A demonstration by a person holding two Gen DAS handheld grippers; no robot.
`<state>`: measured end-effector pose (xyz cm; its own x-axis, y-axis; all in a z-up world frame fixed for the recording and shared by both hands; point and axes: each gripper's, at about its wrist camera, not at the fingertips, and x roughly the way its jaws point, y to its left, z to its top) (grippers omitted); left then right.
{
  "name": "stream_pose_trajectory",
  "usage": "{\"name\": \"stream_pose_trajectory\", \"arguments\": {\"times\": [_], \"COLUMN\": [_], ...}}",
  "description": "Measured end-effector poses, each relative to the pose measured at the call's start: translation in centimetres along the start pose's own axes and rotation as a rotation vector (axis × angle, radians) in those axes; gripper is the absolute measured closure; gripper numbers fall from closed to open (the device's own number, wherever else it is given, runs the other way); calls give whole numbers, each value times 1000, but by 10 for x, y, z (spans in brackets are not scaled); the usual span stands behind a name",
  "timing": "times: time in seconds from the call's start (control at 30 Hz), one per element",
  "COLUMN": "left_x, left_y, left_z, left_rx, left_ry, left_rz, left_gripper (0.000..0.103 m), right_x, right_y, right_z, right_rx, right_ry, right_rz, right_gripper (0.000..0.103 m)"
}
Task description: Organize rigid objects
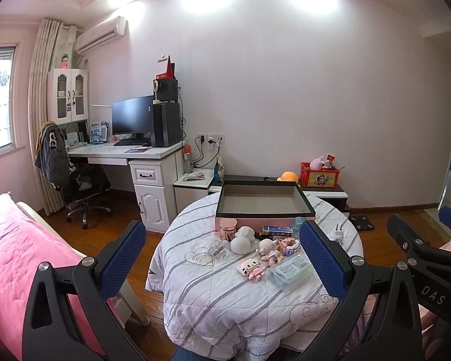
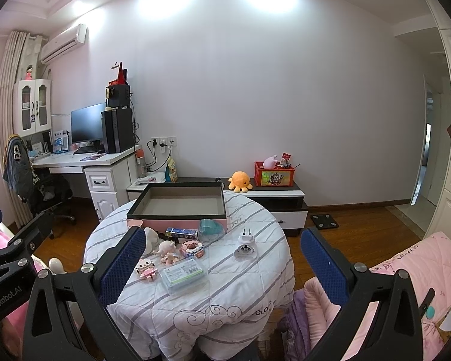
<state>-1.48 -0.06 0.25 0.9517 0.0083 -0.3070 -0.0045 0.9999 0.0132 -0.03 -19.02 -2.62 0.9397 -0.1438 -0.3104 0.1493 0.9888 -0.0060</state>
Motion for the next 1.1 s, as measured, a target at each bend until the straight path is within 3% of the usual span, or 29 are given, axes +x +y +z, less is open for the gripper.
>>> {"name": "stream_pose_trajectory", "arguments": {"times": [0.37,0.77,0.93,1.1], "left_x": [2,32,75,125], "left_y": [3,1,2,4], "left_z": [-3,-11,-30,-54], "left_rx": [-4,1,15,17], "left_ry": [11,64,159,261], "left_rz": [0,-2,8,7], "left_gripper": [0,0,0,0], "right_x": [7,32,70,122], "right_y": [0,1,-6,-17], "right_z": [-2,-9,-19,-39], "right_rx": [0,18,-9,-26], "right_ry": [20,63,105,225], "right_rz": [2,17,-9,-13], "right_gripper": [0,0,0,0]}}
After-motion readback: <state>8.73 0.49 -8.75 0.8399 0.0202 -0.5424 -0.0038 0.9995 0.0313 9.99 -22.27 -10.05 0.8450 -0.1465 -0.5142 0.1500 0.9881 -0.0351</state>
